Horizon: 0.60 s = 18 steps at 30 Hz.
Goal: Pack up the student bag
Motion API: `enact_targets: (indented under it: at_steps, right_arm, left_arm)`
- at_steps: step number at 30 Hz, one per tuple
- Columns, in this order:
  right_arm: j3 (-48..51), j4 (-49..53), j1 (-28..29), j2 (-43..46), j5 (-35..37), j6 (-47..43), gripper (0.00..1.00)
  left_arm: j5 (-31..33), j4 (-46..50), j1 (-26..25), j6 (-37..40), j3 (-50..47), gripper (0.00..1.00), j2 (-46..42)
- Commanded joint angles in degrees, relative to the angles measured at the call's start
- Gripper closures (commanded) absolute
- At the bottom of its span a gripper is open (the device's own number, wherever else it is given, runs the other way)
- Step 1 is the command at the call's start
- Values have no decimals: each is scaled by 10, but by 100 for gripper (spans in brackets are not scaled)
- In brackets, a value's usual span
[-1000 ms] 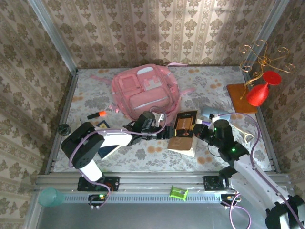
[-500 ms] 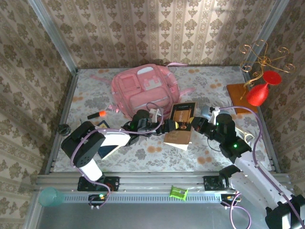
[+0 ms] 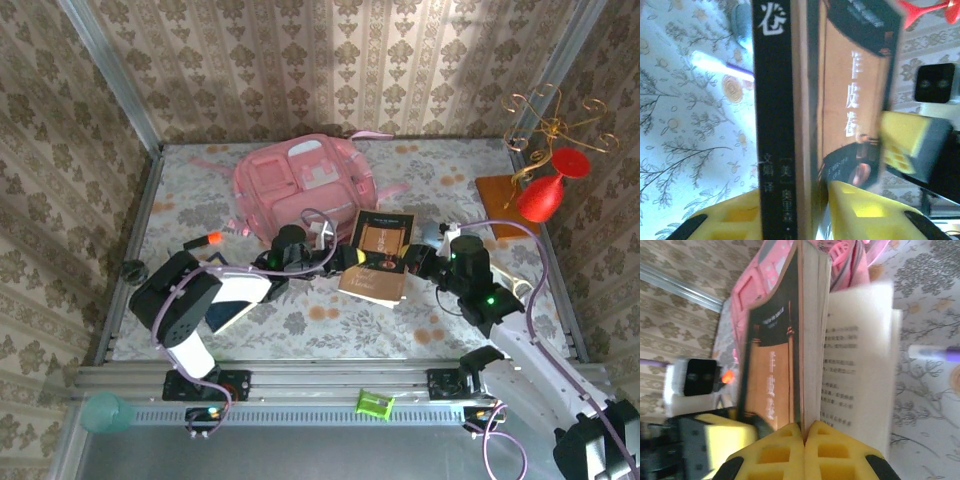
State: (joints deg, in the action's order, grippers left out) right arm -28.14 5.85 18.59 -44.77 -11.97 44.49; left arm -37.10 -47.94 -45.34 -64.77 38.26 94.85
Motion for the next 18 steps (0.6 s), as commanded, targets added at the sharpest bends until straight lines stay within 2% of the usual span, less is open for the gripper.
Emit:
enact_targets:
  at_steps: [1,3,4,7,9,14,18]
  right_arm:
    - [-15,8,-6,-24,9,-58,100]
    - [-33,18,-7,-41,1,-79,81]
    - [-44,27,-7,-46,-6,-88,68]
    - [-51,-2,-8,-56,-66,-83,30]
    - [-42,-47,-7,-65,-111,-51,16]
    - [-19,-151,11,-90,-170,16,3]
    - [-10,-236,33,-107,-186,62,0]
  left_arm:
    - [-20,13,7,42,14,84,-53]
    - [-21,21,19,49,13,98,-74]
    - [-17,25,25,52,12,100,-86]
    - [-6,35,36,61,12,100,-119]
    - [-2,44,39,64,17,100,-133]
    - [27,34,42,50,21,100,-159]
    - [38,-17,43,15,18,100,-164]
